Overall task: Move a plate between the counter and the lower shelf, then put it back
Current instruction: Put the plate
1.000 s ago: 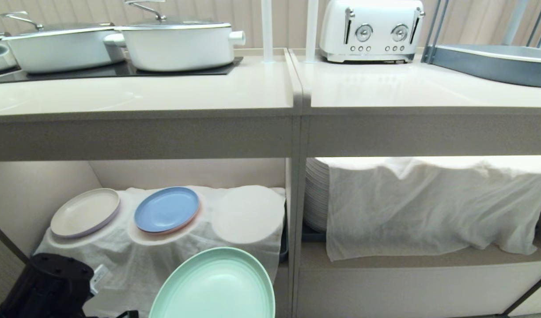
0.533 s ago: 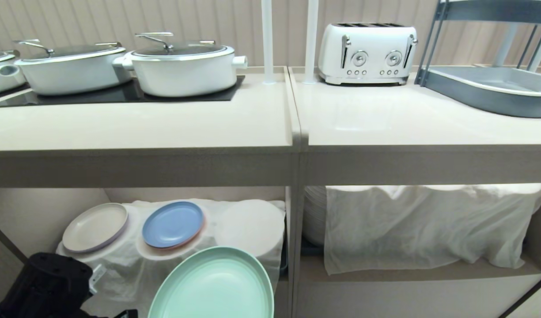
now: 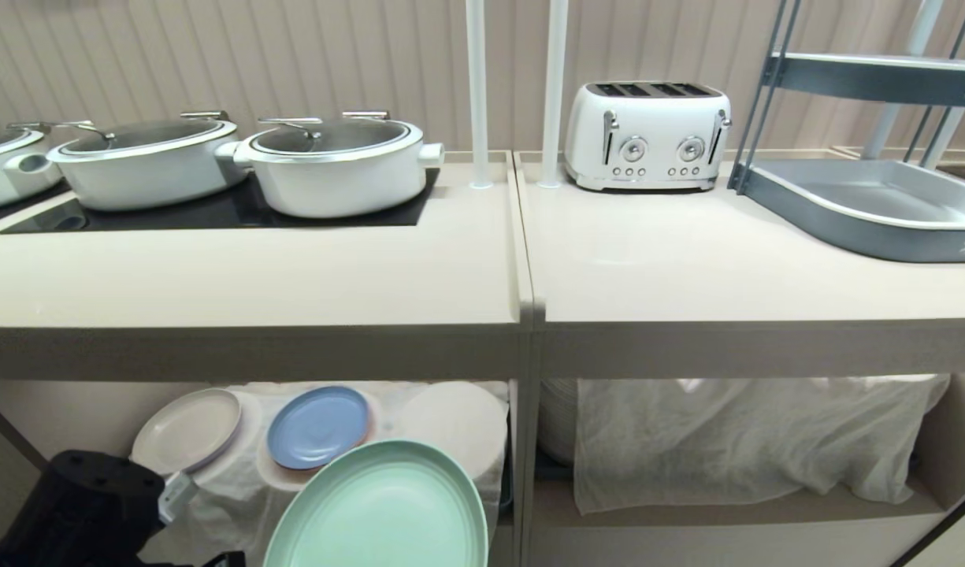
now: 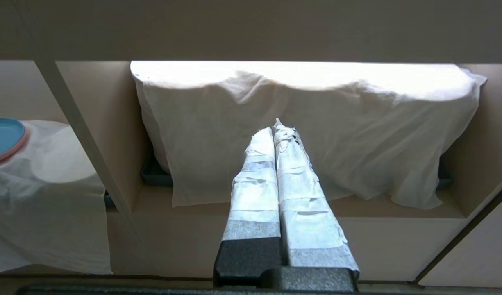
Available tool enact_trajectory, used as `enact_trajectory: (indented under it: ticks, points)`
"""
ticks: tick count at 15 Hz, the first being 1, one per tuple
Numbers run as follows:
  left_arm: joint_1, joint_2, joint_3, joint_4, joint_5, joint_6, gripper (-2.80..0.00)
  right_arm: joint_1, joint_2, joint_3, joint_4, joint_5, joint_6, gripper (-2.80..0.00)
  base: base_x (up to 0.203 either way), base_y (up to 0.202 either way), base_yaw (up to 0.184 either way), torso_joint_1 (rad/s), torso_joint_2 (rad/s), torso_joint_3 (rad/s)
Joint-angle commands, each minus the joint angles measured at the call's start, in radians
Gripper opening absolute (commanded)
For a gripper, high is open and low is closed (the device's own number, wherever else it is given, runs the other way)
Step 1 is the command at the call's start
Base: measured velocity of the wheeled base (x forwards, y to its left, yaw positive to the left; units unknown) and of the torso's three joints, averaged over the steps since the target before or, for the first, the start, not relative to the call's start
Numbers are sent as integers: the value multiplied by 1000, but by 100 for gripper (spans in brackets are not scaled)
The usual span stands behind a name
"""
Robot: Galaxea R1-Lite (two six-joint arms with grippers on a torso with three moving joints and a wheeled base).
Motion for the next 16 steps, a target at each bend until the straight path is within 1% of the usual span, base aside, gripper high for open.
enact_trajectory:
  ticks: [1, 11, 16]
  points:
    - [1, 1, -1, -1, -1, -5, -280, 0, 0, 0, 0, 0, 0, -280, 0, 0, 0, 238, -526, -290]
    - [1, 0, -1, -1, -1, -5, -280, 0, 0, 0, 0, 0, 0, -280, 0, 0, 0, 270, -576, -305]
    - [1, 0, -1, -1, 1, -5, -280, 0, 0, 0, 0, 2, 0, -280, 0, 0, 0, 196, -403, -209]
